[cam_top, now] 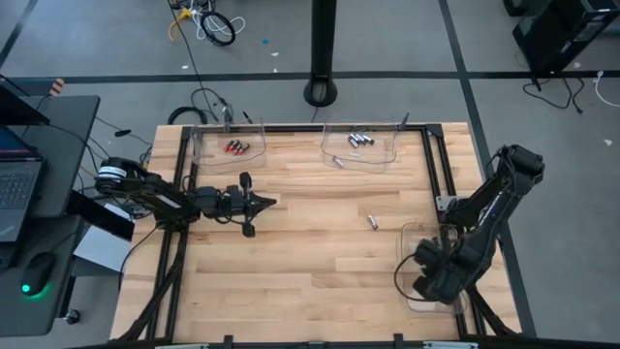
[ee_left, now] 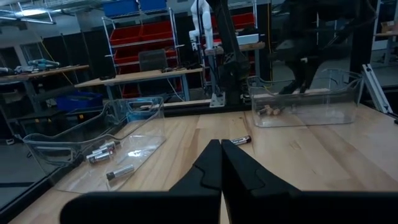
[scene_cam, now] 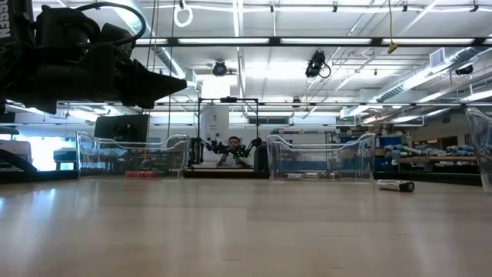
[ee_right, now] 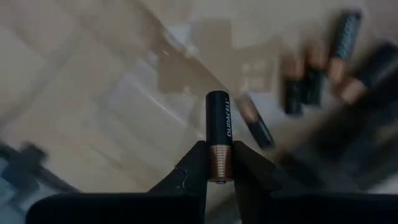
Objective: Sort batteries
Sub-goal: Put the brown battery into the bottom right transparent bin, then put the silver battery into the top right transparent bin
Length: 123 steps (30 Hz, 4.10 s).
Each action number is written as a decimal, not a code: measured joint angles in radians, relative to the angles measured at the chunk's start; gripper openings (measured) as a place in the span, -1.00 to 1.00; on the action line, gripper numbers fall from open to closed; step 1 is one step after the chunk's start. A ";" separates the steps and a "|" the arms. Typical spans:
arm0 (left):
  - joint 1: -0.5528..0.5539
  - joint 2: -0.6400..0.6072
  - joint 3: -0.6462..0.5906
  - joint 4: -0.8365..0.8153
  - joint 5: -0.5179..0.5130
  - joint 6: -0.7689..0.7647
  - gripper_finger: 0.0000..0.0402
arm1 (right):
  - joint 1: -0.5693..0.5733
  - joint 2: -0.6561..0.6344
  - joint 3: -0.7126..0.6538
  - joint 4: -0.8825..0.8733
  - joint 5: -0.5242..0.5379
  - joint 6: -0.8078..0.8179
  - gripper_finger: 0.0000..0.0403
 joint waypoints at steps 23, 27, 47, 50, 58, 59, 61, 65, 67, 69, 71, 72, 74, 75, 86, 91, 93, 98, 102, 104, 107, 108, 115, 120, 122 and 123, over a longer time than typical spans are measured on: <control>0.000 0.000 0.000 -0.001 0.000 0.003 -0.97 | -0.166 0.075 -0.212 0.213 0.049 -0.094 -0.60; 0.000 0.000 0.000 0.001 -0.001 0.003 -0.97 | -0.166 0.077 -0.184 0.178 0.018 -0.097 -0.35; 0.000 0.000 0.000 -0.001 -0.002 -0.008 -0.97 | -0.321 0.013 0.311 -0.415 0.517 -0.138 -0.27; 0.000 0.000 0.000 0.000 0.011 -0.025 -0.97 | -0.449 0.005 0.295 -0.363 0.528 -0.273 -0.29; 0.001 -0.058 -0.044 -0.025 0.051 -0.022 -0.97 | -0.787 0.012 0.147 0.012 0.384 -0.779 -0.29; 0.002 -0.070 -0.058 -0.026 0.057 -0.027 -0.97 | -0.817 0.012 0.118 0.045 0.348 -0.814 -0.29; 0.008 -0.096 -0.077 -0.031 0.074 -0.043 -0.97 | -0.868 0.012 0.054 0.115 0.288 -0.856 -0.29; 0.048 -0.161 -0.074 -0.130 0.170 -0.066 -0.97 | -0.920 0.012 -0.051 0.233 0.212 -0.880 -0.27; 0.073 -0.194 -0.065 -0.209 0.216 -0.079 -0.97 | -0.926 0.012 -0.089 0.298 0.194 -0.882 -0.26; 0.094 -0.221 -0.052 -0.265 0.237 -0.087 -0.97 | -0.929 0.012 -0.115 0.353 0.181 -0.882 -0.24; 0.110 -0.244 -0.045 -0.304 0.256 -0.088 -0.97 | -0.929 0.012 -0.138 0.398 0.178 -0.876 -0.21; 0.117 -0.255 -0.043 -0.315 0.270 -0.086 -0.97 | -0.929 0.012 -0.149 0.410 0.179 -0.874 -0.20; 0.131 -0.280 -0.038 -0.324 0.307 -0.078 -0.97 | -0.929 0.012 -0.164 0.414 0.184 -0.869 -0.18; 0.138 -0.294 -0.038 -0.324 0.327 -0.075 -0.97 | -0.929 0.012 -0.171 0.415 0.192 -0.861 -0.17; 0.214 -0.491 0.033 -0.682 0.411 -0.062 -0.97 | -0.929 0.012 -0.234 0.504 0.202 -0.843 -0.18; 0.214 -0.579 0.047 -0.731 0.402 -0.015 -0.97 | -0.929 0.012 -0.238 0.506 0.207 -0.829 -0.18; 0.214 -0.612 0.028 -0.729 0.365 -0.002 -0.97 | -0.929 0.022 -0.238 0.508 0.214 -0.830 -0.18; 0.214 -0.676 -0.067 -0.639 0.329 -0.027 -0.97 | -0.929 0.103 -0.238 0.523 0.215 -0.858 -0.18; 0.214 -0.725 -0.076 -0.657 0.329 -0.040 -0.97 | -0.929 0.161 -0.235 0.540 0.205 -0.874 -0.18; 0.216 -0.749 -0.076 -0.677 0.329 -0.024 -0.97 | -0.928 0.182 -0.232 0.541 0.206 -0.880 -0.18; 0.216 -0.802 -0.076 -0.736 0.329 -0.018 -0.97 | -0.925 0.187 -0.231 0.541 0.206 -0.881 -0.18; 0.216 -0.822 -0.076 -0.765 0.329 -0.018 -0.97 | -0.923 0.182 -0.233 0.541 0.206 -0.881 -0.18; 0.216 -0.972 -0.076 -0.937 0.328 -0.018 -0.97 | -0.922 0.165 -0.235 0.542 0.200 -0.873 -0.35; 0.216 -1.056 -0.076 -1.001 0.327 -0.019 -0.97 | -0.922 0.165 -0.234 0.551 0.194 -0.877 -0.72; 0.216 -1.080 -0.076 -1.023 0.323 -0.019 -0.97 | -0.922 0.167 -0.222 0.547 0.188 -0.890 -0.88; 0.216 -1.090 -0.076 -1.030 0.322 -0.021 -0.97 | -0.922 0.168 -0.213 0.540 0.185 -0.900 -0.93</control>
